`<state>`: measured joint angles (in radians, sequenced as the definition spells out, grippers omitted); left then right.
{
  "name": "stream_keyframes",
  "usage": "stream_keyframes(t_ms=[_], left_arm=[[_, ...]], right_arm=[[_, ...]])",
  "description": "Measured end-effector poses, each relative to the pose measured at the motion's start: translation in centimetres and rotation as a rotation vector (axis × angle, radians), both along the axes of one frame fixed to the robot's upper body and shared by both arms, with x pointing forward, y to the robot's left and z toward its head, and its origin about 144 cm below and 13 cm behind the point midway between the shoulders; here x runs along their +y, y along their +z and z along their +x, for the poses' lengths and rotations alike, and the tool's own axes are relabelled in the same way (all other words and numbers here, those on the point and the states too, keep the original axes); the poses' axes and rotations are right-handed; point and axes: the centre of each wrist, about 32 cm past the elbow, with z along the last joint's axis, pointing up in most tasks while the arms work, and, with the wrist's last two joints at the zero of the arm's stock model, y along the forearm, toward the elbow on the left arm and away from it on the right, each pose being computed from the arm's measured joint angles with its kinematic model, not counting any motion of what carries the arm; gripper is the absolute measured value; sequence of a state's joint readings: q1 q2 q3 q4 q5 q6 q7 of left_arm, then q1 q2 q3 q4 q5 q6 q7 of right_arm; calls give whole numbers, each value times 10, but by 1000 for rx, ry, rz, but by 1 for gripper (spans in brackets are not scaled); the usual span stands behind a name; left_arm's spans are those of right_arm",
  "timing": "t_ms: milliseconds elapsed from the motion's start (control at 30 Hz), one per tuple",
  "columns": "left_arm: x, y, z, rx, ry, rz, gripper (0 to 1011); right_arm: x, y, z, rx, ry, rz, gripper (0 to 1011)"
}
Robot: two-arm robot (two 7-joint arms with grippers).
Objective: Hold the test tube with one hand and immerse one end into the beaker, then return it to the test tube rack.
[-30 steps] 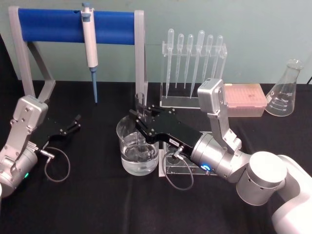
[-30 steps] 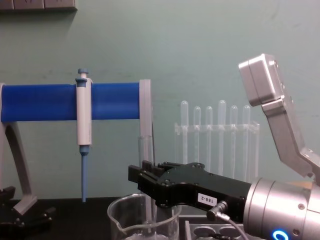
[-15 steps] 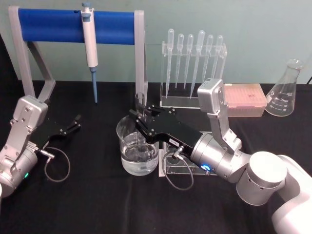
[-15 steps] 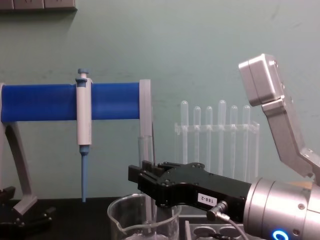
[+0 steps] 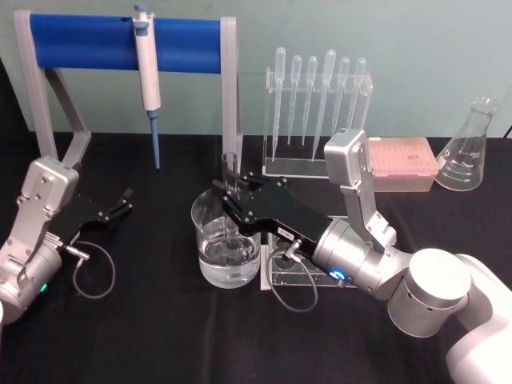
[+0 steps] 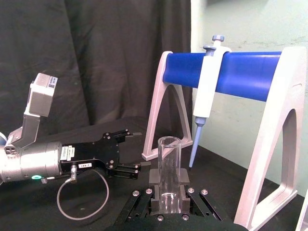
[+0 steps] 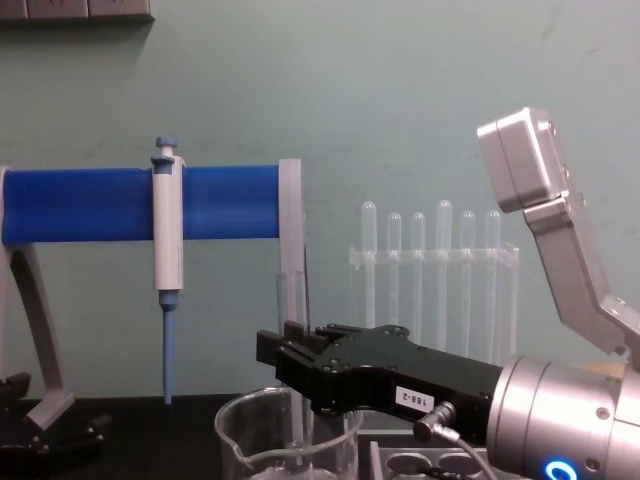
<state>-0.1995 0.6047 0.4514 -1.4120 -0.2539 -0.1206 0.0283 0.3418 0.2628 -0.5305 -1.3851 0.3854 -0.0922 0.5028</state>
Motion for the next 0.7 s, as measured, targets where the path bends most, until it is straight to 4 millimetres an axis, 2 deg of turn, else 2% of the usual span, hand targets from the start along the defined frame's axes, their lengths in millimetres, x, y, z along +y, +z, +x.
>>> stream_keyframes(t_ms=[700], left_arm=[[0, 0, 0, 0, 0, 0, 1000]], right_arm=[[0, 0, 0, 0, 0, 0, 224]])
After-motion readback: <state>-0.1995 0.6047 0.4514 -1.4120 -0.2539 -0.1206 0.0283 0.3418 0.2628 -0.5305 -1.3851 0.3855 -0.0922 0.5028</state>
